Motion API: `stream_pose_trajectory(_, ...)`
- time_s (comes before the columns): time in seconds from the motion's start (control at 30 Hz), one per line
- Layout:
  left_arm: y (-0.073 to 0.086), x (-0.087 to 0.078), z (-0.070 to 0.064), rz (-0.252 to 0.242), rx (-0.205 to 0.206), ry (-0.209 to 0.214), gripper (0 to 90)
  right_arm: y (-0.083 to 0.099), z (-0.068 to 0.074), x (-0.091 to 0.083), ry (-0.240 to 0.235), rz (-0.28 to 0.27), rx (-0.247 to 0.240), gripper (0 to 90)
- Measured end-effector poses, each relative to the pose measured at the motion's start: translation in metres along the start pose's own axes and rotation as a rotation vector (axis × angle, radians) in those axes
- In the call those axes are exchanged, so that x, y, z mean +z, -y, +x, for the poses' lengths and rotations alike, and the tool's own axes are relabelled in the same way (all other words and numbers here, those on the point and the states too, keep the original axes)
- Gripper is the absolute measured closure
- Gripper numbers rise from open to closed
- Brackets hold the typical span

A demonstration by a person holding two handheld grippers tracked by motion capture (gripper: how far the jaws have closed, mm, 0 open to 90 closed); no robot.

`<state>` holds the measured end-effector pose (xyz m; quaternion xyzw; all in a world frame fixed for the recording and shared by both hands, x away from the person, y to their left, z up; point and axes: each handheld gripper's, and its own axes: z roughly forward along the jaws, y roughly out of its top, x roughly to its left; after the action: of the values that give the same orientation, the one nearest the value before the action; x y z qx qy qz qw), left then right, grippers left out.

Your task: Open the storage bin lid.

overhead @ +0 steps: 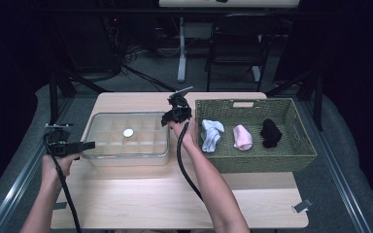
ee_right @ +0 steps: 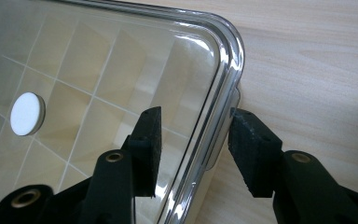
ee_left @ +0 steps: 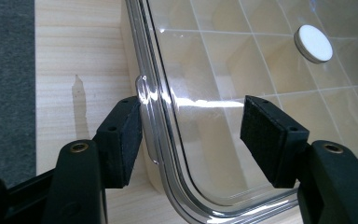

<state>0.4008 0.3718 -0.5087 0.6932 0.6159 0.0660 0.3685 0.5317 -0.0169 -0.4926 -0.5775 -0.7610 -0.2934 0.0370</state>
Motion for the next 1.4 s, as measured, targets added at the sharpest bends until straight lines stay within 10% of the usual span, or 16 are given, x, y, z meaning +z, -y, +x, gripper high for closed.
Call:
stream_pose_trajectory(0.6,0.004,-0.003,0.011,-0.029,-0.076,0.035,48.8,0.005,-0.001,-0.013,-0.061,-0.044,0.007,64.7)
stream_pose_trajectory(1.4,0.003,-0.032,-0.003,-0.146,-0.054,0.018,59.2,0.023,0.001,-0.055,-0.18,-0.185,-0.032,73.6)
